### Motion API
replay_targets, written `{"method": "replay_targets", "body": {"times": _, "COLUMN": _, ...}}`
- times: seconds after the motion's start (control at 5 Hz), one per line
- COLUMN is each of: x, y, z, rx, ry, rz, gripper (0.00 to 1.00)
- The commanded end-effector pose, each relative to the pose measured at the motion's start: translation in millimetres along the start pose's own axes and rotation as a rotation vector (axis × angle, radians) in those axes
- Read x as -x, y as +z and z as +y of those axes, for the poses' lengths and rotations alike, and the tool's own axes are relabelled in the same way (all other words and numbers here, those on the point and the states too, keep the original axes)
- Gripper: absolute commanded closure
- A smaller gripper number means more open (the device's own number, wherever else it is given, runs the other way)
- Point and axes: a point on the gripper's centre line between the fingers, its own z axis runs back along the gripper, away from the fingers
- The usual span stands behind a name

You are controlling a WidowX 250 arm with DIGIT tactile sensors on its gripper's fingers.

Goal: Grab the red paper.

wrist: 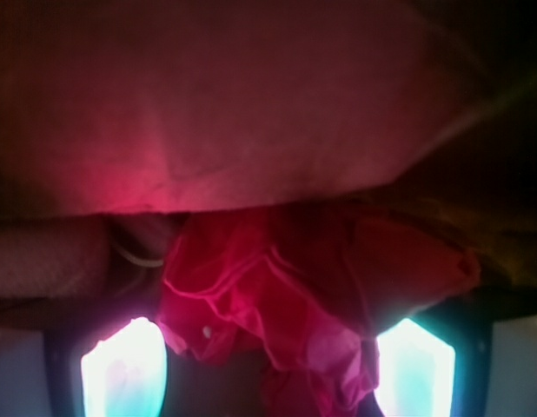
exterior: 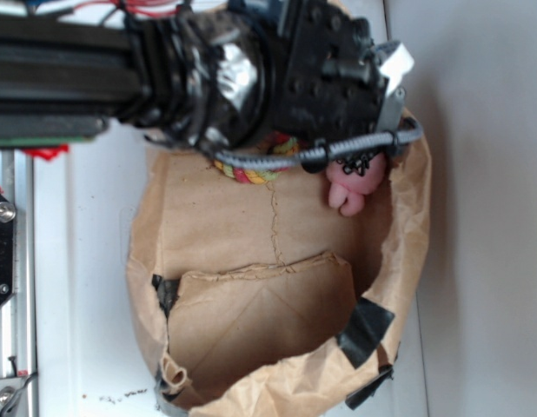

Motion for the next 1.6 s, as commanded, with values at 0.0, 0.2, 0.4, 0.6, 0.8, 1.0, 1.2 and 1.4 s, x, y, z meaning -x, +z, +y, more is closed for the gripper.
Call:
{"method": "replay_targets", "body": {"times": 0.0, "x": -21, "y": 2, "z": -5, "rx": 0.033, "ry": 0.032, "rz": -0.064, "gripper": 0.00}}
{"method": "replay_targets", "body": {"times": 0.2, "x": -21, "y": 2, "z": -4, "rx": 0.040, "ry": 0.050, "rz": -0.052, "gripper": 1.00}}
{"method": "replay_targets", "body": {"times": 0.4, "x": -21, "y": 2, "z": -4, "rx": 0.039, "ry": 0.044, "rz": -0.073, "gripper": 1.00}}
{"method": "replay_targets", "body": {"times": 0.6, "x": -19, "y": 3, "z": -4, "rx": 0.037, "ry": 0.043, "rz": -0.082, "gripper": 1.00}}
{"method": "replay_targets", "body": {"times": 0.8, "x": -17, "y": 5, "z": -4, "rx": 0.039, "ry": 0.043, "rz": -0.084, "gripper": 1.00}}
{"method": "replay_targets", "body": {"times": 1.0, "x": -12, "y": 10, "z": -3, "rx": 0.045, "ry": 0.042, "rz": -0.088, "gripper": 1.00}}
{"method": "replay_targets", "body": {"times": 1.2, "x": -9, "y": 14, "z": -2, "rx": 0.049, "ry": 0.042, "rz": -0.094, "gripper": 1.00}}
{"method": "replay_targets", "body": {"times": 1.4, "x": -4, "y": 26, "z": 0, "rx": 0.073, "ry": 0.036, "rz": -0.101, "gripper": 1.00}}
